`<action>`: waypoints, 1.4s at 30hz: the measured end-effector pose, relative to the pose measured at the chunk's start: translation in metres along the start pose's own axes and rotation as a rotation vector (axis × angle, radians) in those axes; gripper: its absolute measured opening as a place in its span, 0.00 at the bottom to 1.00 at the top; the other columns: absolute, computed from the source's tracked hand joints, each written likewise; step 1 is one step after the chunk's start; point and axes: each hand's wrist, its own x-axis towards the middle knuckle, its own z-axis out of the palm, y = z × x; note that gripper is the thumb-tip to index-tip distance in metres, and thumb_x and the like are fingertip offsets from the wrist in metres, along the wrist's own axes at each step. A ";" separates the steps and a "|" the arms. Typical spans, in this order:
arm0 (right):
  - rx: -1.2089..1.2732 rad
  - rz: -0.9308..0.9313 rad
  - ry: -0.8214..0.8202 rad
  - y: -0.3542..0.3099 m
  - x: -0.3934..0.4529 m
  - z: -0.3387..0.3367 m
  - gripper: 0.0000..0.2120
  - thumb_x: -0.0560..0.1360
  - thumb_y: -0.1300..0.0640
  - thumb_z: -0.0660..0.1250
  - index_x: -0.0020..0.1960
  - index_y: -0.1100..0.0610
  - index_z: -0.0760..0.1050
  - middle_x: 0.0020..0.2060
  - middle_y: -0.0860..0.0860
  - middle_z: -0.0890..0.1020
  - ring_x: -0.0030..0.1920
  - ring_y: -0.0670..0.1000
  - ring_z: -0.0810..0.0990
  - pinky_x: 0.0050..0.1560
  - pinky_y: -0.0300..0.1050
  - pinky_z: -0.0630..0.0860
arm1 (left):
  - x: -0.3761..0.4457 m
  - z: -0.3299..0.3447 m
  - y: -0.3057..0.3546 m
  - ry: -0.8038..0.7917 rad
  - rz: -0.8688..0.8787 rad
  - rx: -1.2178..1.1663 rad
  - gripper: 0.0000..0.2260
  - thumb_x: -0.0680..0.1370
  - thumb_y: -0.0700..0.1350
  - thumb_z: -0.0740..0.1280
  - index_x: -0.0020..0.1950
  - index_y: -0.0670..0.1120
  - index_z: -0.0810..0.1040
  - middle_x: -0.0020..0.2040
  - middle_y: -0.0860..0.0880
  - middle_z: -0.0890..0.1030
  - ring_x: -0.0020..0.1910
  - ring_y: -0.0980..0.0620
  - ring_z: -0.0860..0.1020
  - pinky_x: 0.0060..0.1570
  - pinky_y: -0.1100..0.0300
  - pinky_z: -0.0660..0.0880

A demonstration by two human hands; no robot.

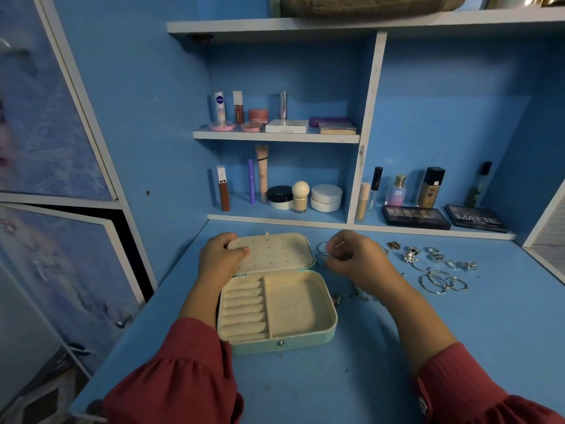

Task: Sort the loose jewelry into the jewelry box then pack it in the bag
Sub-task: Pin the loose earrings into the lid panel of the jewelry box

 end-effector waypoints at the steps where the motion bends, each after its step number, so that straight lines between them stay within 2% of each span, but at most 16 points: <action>1: 0.044 -0.001 -0.012 -0.001 0.000 0.002 0.09 0.73 0.63 0.70 0.46 0.49 0.77 0.32 0.46 0.79 0.33 0.45 0.74 0.32 0.29 0.69 | 0.000 0.000 0.000 0.005 0.001 0.007 0.18 0.71 0.41 0.74 0.60 0.45 0.78 0.56 0.46 0.80 0.54 0.46 0.79 0.60 0.47 0.74; 3: 0.081 -0.005 -0.045 -0.002 0.000 0.006 0.10 0.75 0.63 0.68 0.52 0.51 0.80 0.36 0.49 0.81 0.35 0.46 0.77 0.37 0.32 0.74 | 0.000 0.001 0.000 0.007 -0.001 0.011 0.18 0.71 0.41 0.73 0.61 0.45 0.78 0.56 0.46 0.79 0.54 0.47 0.79 0.60 0.47 0.74; 5: 0.122 0.014 -0.064 -0.004 0.000 0.009 0.08 0.75 0.62 0.68 0.50 0.53 0.82 0.43 0.50 0.84 0.43 0.46 0.81 0.47 0.35 0.77 | 0.000 0.000 0.001 0.006 -0.011 0.002 0.18 0.71 0.40 0.74 0.60 0.45 0.78 0.56 0.47 0.80 0.54 0.47 0.79 0.60 0.48 0.75; 6: 0.158 0.026 -0.072 -0.005 0.001 0.011 0.06 0.75 0.62 0.69 0.48 0.53 0.83 0.44 0.49 0.85 0.44 0.44 0.82 0.49 0.34 0.77 | 0.000 0.000 0.002 0.003 -0.020 -0.007 0.18 0.71 0.40 0.74 0.60 0.45 0.78 0.56 0.47 0.80 0.53 0.47 0.79 0.60 0.48 0.75; 8: 0.239 0.047 -0.082 -0.008 0.001 0.014 0.05 0.74 0.62 0.70 0.45 0.53 0.82 0.41 0.48 0.85 0.41 0.40 0.81 0.46 0.30 0.76 | 0.001 0.000 0.003 -0.015 -0.036 -0.012 0.19 0.70 0.40 0.74 0.59 0.46 0.78 0.56 0.46 0.80 0.53 0.47 0.79 0.60 0.48 0.75; 11: 0.377 0.079 -0.072 -0.011 0.002 0.015 0.04 0.73 0.64 0.71 0.42 0.55 0.82 0.36 0.48 0.84 0.34 0.39 0.80 0.38 0.29 0.74 | 0.005 -0.001 0.004 -0.038 -0.061 -0.004 0.20 0.66 0.42 0.76 0.56 0.48 0.79 0.56 0.47 0.80 0.53 0.47 0.80 0.60 0.47 0.75; 13: 0.466 0.096 -0.051 -0.013 0.003 0.016 0.03 0.72 0.65 0.71 0.42 0.59 0.81 0.32 0.47 0.83 0.28 0.38 0.77 0.32 0.27 0.71 | 0.008 -0.001 0.004 -0.037 -0.075 0.013 0.26 0.61 0.48 0.75 0.58 0.49 0.79 0.58 0.48 0.80 0.55 0.47 0.79 0.61 0.48 0.74; 16: 0.526 0.102 -0.045 -0.015 0.005 0.019 0.02 0.73 0.65 0.71 0.42 0.60 0.81 0.30 0.46 0.82 0.28 0.37 0.76 0.33 0.28 0.72 | 0.012 -0.002 0.000 -0.051 -0.086 0.031 0.30 0.57 0.53 0.73 0.59 0.53 0.79 0.60 0.49 0.79 0.57 0.48 0.78 0.62 0.48 0.74; 20: 0.417 0.073 -0.074 -0.017 0.012 0.026 0.03 0.73 0.59 0.71 0.41 0.55 0.81 0.33 0.44 0.82 0.32 0.36 0.77 0.39 0.29 0.73 | 0.011 -0.004 0.001 -0.068 -0.086 0.010 0.27 0.57 0.52 0.73 0.57 0.54 0.81 0.59 0.49 0.79 0.55 0.49 0.79 0.61 0.48 0.74; 25: 0.344 0.065 -0.070 -0.028 0.027 0.028 0.05 0.74 0.56 0.71 0.41 0.56 0.79 0.35 0.46 0.81 0.34 0.39 0.76 0.35 0.27 0.71 | 0.009 -0.005 0.005 -0.078 -0.061 -0.009 0.17 0.58 0.50 0.74 0.46 0.58 0.80 0.55 0.49 0.81 0.54 0.48 0.80 0.61 0.48 0.75; 27: 0.341 0.084 -0.088 -0.031 0.032 0.031 0.05 0.73 0.58 0.72 0.40 0.57 0.79 0.33 0.47 0.80 0.32 0.41 0.75 0.34 0.30 0.72 | 0.009 -0.006 0.006 -0.078 -0.045 -0.026 0.15 0.60 0.47 0.76 0.44 0.57 0.79 0.53 0.48 0.82 0.52 0.48 0.80 0.60 0.48 0.75; 29: 0.322 0.115 -0.086 -0.034 0.037 0.035 0.06 0.72 0.60 0.73 0.38 0.57 0.78 0.31 0.48 0.80 0.32 0.44 0.75 0.33 0.34 0.73 | 0.007 -0.007 0.008 -0.081 -0.035 -0.037 0.14 0.63 0.43 0.77 0.44 0.56 0.79 0.53 0.47 0.82 0.52 0.48 0.81 0.60 0.48 0.75; 32: 0.204 0.092 -0.038 -0.035 0.041 0.043 0.06 0.69 0.61 0.75 0.39 0.54 0.79 0.32 0.46 0.80 0.33 0.43 0.76 0.33 0.33 0.74 | 0.004 -0.009 0.012 -0.074 -0.031 -0.081 0.14 0.66 0.38 0.77 0.46 0.52 0.80 0.52 0.46 0.81 0.51 0.48 0.80 0.57 0.51 0.77; 37: 0.005 -0.025 -0.056 -0.037 0.046 0.050 0.07 0.69 0.59 0.76 0.47 0.56 0.83 0.39 0.44 0.81 0.40 0.39 0.77 0.43 0.29 0.72 | -0.007 -0.012 0.026 -0.098 0.011 -0.239 0.14 0.70 0.31 0.72 0.53 0.44 0.78 0.48 0.46 0.80 0.44 0.51 0.79 0.41 0.62 0.75; 39: -0.005 -0.030 -0.072 -0.039 0.046 0.048 0.08 0.69 0.59 0.76 0.48 0.56 0.84 0.40 0.46 0.82 0.40 0.39 0.77 0.41 0.26 0.71 | -0.010 -0.013 0.030 -0.108 0.019 -0.284 0.15 0.71 0.30 0.71 0.55 0.43 0.78 0.47 0.46 0.81 0.42 0.52 0.79 0.39 0.62 0.75; 42: 0.055 0.008 -0.103 -0.038 0.045 0.042 0.07 0.72 0.62 0.72 0.50 0.57 0.84 0.37 0.45 0.82 0.35 0.38 0.77 0.35 0.23 0.70 | -0.012 -0.013 0.032 -0.106 0.017 -0.321 0.15 0.71 0.30 0.70 0.55 0.43 0.78 0.46 0.47 0.81 0.42 0.52 0.80 0.39 0.62 0.75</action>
